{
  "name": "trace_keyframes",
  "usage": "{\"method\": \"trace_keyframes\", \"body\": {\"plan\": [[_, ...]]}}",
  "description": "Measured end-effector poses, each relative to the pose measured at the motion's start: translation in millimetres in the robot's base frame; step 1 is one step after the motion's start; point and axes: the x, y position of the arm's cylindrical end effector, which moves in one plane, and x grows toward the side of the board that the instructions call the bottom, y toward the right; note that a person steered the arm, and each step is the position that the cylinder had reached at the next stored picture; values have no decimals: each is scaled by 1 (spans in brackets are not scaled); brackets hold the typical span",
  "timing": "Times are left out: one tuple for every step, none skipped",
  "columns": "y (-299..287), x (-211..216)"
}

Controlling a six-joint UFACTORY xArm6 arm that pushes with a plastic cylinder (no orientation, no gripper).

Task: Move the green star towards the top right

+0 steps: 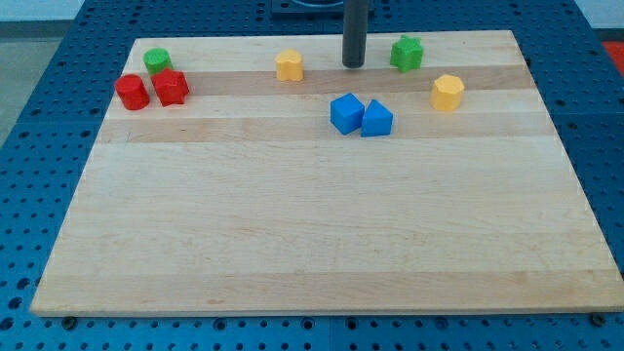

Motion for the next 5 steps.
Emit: {"method": "trace_keyframes", "body": {"plan": [[39, -19], [99, -3], [89, -2], [75, -2], [73, -2]]}}
